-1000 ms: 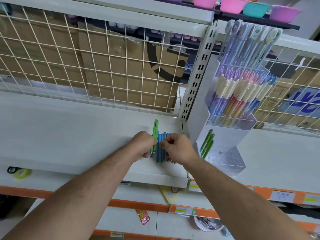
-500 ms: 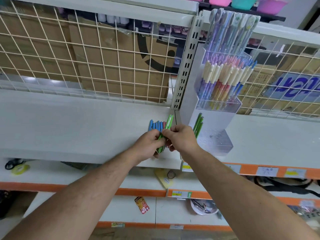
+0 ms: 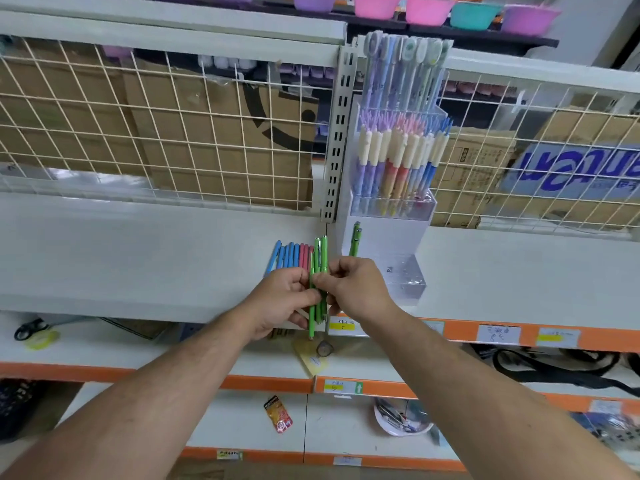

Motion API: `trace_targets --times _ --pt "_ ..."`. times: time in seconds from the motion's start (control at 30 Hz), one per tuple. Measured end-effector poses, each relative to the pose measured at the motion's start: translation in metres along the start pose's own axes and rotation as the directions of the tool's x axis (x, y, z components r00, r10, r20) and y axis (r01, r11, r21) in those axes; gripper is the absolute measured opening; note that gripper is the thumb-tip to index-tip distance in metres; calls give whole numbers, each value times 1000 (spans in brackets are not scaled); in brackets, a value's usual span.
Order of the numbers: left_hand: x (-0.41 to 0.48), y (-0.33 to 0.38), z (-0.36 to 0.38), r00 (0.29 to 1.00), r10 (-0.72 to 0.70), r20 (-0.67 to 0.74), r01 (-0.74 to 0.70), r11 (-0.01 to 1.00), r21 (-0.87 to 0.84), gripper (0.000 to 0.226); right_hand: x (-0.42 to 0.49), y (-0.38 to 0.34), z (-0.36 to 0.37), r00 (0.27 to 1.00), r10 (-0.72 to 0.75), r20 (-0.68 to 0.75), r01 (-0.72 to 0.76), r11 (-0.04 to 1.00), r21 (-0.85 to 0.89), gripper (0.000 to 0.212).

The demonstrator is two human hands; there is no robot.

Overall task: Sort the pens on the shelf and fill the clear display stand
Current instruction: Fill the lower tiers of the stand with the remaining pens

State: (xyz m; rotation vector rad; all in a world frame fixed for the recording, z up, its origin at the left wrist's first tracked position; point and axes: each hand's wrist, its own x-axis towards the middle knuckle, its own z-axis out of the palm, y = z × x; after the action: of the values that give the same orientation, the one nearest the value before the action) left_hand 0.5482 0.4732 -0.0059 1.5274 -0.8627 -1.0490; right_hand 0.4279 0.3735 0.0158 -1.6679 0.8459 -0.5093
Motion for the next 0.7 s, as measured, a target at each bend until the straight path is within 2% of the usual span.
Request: trace_targets --times 0.17,0.3,0.4,0.5,0.57,0.7 --pt "2 3 23 997 2 -76 -4 1000 -26 13 -8 9 -30 999 -31 20 31 999 -18 21" --pt "14 1 37 972 -14 -235 8 1000 -29 9 -8 14 -57 999 -37 12 37 999 -37 11" --pt "26 1 45 935 -48 -350 12 995 -103 3 -5 14 -75 999 -35 -9 34 998 -50 14" --pt "37 2 51 914 -74 -399 14 988 -152 8 3 13 -89 999 -41 -27 40 998 -49 16" --pt "44 0 53 897 -58 -437 2 992 -126 6 9 12 -96 997 -48 -57 47 998 -30 15" --pt "54 -7 52 864 35 -502 -14 999 46 6 25 6 -104 991 -64 -119 65 998 10 14"
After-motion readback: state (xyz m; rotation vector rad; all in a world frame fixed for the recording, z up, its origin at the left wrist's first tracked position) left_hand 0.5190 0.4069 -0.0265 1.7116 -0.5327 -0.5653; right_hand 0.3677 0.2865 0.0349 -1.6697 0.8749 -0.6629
